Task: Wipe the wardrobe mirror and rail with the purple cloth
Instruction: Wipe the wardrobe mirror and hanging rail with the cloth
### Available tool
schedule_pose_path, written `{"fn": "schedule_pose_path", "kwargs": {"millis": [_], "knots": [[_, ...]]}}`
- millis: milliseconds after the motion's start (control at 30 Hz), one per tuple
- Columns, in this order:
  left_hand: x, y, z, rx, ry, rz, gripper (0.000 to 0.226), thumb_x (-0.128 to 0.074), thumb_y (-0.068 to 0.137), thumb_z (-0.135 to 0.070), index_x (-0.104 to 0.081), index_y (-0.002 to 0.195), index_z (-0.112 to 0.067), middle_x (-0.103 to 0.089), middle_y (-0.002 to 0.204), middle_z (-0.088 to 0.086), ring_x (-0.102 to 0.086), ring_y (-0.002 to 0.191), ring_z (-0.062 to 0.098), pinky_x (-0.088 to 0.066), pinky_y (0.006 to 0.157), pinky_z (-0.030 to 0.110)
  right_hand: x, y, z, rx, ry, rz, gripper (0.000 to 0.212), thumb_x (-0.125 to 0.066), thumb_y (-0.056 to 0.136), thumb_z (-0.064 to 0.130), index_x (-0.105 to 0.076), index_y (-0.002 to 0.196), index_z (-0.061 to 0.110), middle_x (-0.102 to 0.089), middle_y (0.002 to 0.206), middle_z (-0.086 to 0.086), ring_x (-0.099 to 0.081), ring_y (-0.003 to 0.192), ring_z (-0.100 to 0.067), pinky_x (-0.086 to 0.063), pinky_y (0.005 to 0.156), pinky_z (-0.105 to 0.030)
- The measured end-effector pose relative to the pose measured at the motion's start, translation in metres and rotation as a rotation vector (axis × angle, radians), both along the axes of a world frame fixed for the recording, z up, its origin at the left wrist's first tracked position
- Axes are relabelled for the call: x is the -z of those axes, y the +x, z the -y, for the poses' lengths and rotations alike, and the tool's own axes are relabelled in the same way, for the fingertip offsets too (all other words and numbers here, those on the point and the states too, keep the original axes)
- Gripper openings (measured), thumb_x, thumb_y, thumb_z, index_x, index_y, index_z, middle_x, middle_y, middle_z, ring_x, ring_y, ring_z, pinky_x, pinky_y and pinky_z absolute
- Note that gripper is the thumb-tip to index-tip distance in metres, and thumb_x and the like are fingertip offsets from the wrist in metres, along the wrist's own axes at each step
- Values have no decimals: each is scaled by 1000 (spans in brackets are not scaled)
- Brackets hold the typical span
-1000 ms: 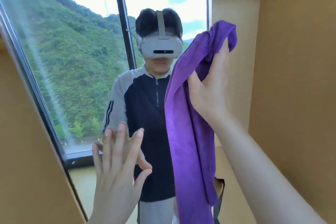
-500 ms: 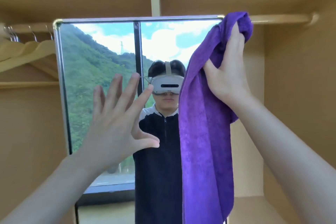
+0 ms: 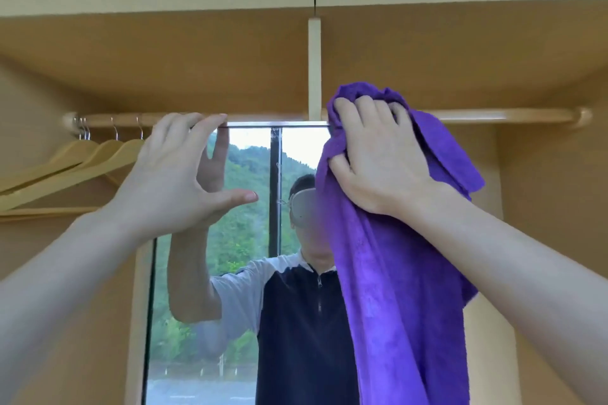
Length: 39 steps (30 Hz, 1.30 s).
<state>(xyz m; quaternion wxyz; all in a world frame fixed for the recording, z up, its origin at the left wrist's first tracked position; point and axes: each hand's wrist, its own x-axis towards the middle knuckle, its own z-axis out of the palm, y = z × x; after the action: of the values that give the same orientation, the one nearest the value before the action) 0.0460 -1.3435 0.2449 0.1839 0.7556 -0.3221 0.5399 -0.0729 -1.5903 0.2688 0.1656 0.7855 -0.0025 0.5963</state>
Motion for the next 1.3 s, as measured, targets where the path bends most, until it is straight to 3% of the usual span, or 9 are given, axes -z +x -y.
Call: {"fn": "schedule_pose_path", "kwargs": {"millis": [133, 300, 400, 567, 700, 833, 1000, 1133, 1300], "knots": [[-3, -1, -6, 55, -15, -27, 121, -56, 55, -94, -33, 154, -29, -40, 152, -4, -25, 145, 19, -32, 117, 43, 9, 22, -36, -150, 4, -37, 67, -52, 81, 25, -42, 142, -1, -47, 116, -18, -43, 112, -37, -30, 107, -41], [-8, -5, -23, 189, -52, -169, 96, -65, 69, -64, -31, 154, -36, -39, 140, -16, -26, 138, -5, -39, 105, 31, 28, 28, -48, -240, 84, -67, 80, -54, 84, 19, -26, 157, 7, -32, 150, -17, -21, 148, -33, -24, 116, -34], [-15, -10, -27, 295, -113, -264, 83, -52, 71, -33, -33, 152, -40, -44, 136, -9, -43, 127, 5, -44, 101, 35, 30, 33, -58, -317, 34, -108, 76, -52, 89, 20, -23, 159, 10, -32, 147, -11, -24, 145, -26, -34, 107, -31], [-27, -11, -39, 533, -123, -310, 77, -47, 70, -2, -45, 145, -17, -63, 134, -1, -53, 131, 16, -42, 112, 39, -1, 51, -90, -350, -105, -227, 66, -57, 93, 26, -33, 153, 12, -45, 134, -8, -41, 125, -26, -28, 106, -28], [-23, -6, -47, 693, -178, -312, 64, -53, 72, -8, -53, 136, -13, -61, 135, 0, -54, 129, 6, -46, 109, 30, -32, 62, -120, -309, -94, -331, 61, -68, 87, 40, -45, 139, 20, -56, 126, -5, -53, 118, -28, -42, 100, -39], [-12, 15, -55, 625, -211, -353, 75, -76, 80, -33, -39, 145, -31, -49, 142, -9, -46, 132, -1, -44, 103, 26, -56, 66, -139, -203, -37, -496, 69, -78, 78, 46, -48, 136, 22, -62, 127, 1, -58, 118, -26, -49, 96, -43], [-8, 34, -58, 537, -222, -416, 96, -88, 71, -48, -28, 145, -52, -45, 132, -13, -64, 101, 9, -55, 85, 28, -87, 67, -145, -286, 169, -691, 48, -67, 84, 13, -58, 131, 13, -66, 112, -3, -60, 97, -20, -51, 85, -34], [-16, 42, -50, 509, -236, -331, 85, -87, 79, -32, -34, 145, -43, -48, 118, -16, -62, 73, 1, -50, 68, 11, -99, 65, -143, -440, 350, -767, 36, -53, 80, -4, -64, 114, -2, -65, 89, 0, -56, 86, -19, -43, 74, -31], [-26, 54, -62, 712, -362, -484, 45, -59, 98, 1, -52, 130, -30, -69, 115, 3, -67, 67, 18, -57, 60, 38, -105, 79, -143, -466, 376, -793, 30, -62, 89, -1, -64, 115, 14, -68, 107, -5, -63, 104, -23, -52, 95, -36]]}}
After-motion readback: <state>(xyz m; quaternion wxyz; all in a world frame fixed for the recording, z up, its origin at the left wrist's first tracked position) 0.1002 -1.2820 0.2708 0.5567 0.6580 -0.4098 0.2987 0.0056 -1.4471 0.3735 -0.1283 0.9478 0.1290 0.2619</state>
